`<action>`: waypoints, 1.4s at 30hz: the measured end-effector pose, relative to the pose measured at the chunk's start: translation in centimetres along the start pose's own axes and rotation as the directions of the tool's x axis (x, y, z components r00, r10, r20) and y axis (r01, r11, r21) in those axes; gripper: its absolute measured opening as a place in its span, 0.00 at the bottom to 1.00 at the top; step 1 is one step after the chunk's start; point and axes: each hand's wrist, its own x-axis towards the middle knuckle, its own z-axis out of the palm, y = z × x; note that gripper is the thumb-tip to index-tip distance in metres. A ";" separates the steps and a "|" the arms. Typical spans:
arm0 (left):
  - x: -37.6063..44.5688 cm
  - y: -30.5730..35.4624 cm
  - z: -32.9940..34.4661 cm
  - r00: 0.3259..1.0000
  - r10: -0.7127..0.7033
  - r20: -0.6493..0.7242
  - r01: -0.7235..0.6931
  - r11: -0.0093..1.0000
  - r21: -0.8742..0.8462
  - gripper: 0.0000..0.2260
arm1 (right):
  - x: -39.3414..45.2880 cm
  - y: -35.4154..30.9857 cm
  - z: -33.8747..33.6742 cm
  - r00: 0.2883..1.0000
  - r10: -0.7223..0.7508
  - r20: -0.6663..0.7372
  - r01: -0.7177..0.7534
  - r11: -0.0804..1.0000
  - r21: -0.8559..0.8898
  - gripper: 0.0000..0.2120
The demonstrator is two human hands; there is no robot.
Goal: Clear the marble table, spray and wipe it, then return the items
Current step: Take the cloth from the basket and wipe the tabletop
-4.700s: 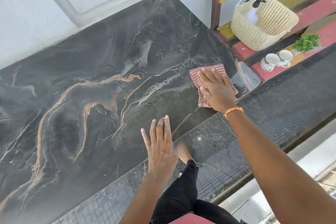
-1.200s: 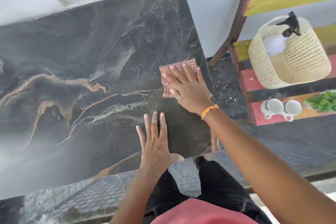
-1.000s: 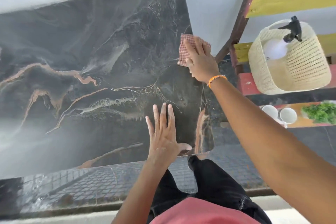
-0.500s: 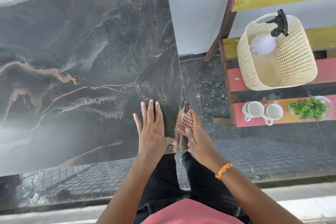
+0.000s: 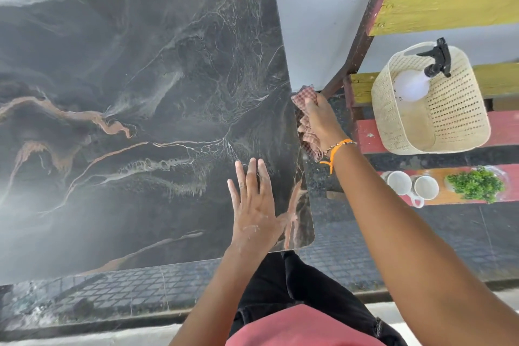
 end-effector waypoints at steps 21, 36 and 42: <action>10.9 11.8 -2.1 0.953 0.290 -0.089 -0.293 0.807 -0.512 0.07 | -7.8 3.6 -17.8 0.934 -0.333 0.129 0.243 0.858 0.452 0.24; 15.4 24.4 5.9 0.964 -0.062 0.260 0.237 0.649 -0.723 0.21 | -2.1 5.4 -28.6 0.927 -0.361 0.097 0.357 0.776 -0.520 0.06; 16.3 26.1 10.8 0.800 -0.088 0.594 0.593 0.275 -0.757 0.31 | -1.1 4.8 -31.0 0.931 -0.364 0.010 0.355 0.902 -0.246 0.08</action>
